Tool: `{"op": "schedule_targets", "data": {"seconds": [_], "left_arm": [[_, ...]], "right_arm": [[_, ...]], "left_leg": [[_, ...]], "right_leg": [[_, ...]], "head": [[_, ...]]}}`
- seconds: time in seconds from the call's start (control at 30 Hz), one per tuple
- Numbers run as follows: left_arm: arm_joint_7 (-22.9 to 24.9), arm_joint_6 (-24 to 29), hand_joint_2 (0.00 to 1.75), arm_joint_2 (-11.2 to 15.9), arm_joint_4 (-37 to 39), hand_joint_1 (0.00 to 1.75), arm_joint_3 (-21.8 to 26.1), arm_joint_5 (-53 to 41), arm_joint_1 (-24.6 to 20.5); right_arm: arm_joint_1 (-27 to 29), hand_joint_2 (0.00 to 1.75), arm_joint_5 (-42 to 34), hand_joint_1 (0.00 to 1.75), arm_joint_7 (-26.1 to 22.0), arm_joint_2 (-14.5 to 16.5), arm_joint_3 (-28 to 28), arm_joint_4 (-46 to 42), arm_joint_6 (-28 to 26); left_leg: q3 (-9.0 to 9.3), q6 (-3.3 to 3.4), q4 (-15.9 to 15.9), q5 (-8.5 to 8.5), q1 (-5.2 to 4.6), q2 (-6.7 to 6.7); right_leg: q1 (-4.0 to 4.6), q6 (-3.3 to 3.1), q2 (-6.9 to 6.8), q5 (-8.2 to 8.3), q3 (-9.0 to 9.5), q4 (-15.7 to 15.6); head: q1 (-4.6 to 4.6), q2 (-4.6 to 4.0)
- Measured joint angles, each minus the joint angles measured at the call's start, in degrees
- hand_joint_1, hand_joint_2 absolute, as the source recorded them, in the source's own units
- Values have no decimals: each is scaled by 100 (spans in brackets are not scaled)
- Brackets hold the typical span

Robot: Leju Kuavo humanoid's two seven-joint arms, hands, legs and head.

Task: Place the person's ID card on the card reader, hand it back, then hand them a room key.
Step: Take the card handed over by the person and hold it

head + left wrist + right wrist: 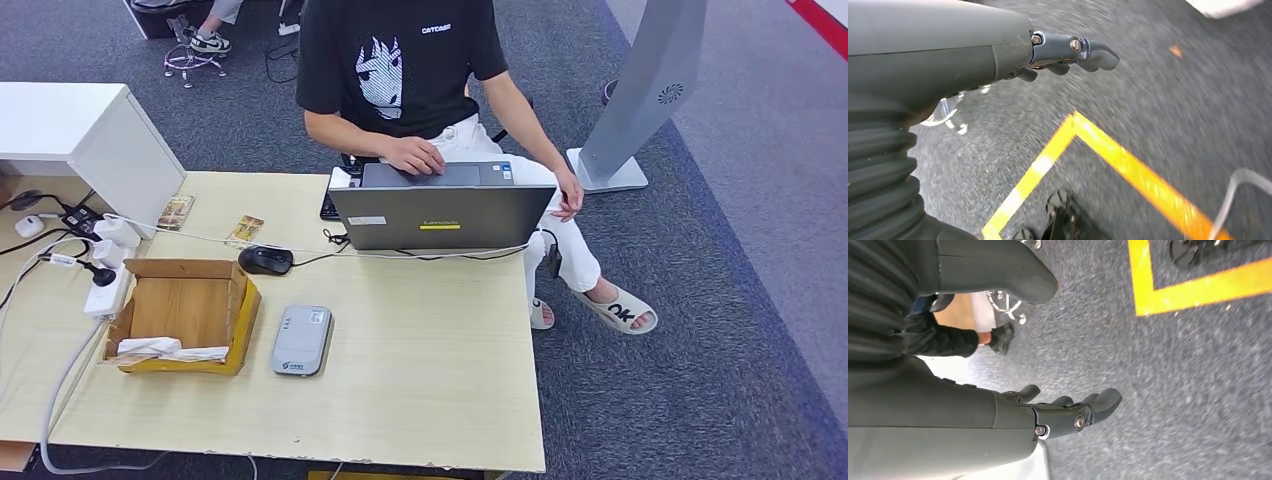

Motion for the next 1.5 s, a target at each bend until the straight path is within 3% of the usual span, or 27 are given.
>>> {"op": "schedule_targets", "data": {"seconds": [0.17, 0.4, 0.7, 0.93, 1.17, 1.5], "left_arm": [[4, 696, 175, 32, 6, 0, 730, 22, -27], [-58, 1002, 175, -19, -501, 0, 1797, -545, -81], [-845, 1163, 175, -381, -1863, 0, 2528, -784, -90], [-1885, 1190, 175, -573, -2792, 0, 2739, -219, -133], [-2617, 1065, 175, -771, -3898, 0, 2736, 575, -63], [-3166, 1009, 175, -949, -5389, 0, 2050, 1731, 447]], "right_arm": [[-10, 175, 47, 0, 266, -1, -193, 60, -239], [-9, 175, 13, 0, 398, -2, -465, 89, -434], [-5, 175, -168, 0, 400, -2, -865, 89, -654], [-1, 175, -240, 0, 366, -2, -1115, 89, -745], [4, 175, -270, 0, 270, 6, -1336, 89, -762], [9, 175, -258, 0, 187, 58, -1577, 89, -780]], "left_leg": [[0, 0, 0, 0, 0, 0], [2, 0, 0, 0, 0, 0], [2, 0, 0, 1, 0, 0], [2, -1, 0, 1, 0, 0], [2, -1, 0, 1, 0, 0], [3, -1, 0, 1, 0, 0]], "right_leg": [[0, 0, 0, 0, 0, 0], [0, 0, 0, 0, 1, 0], [-1, 0, 0, 0, 0, 0], [0, 0, 0, 0, 1, 0], [0, 0, 1, 0, 2, 0], [0, 0, 0, 0, 2, 0]], "head": [[0, 0], [0, 0], [0, 0], [0, 0], [1, 0], [1, 0]]}}
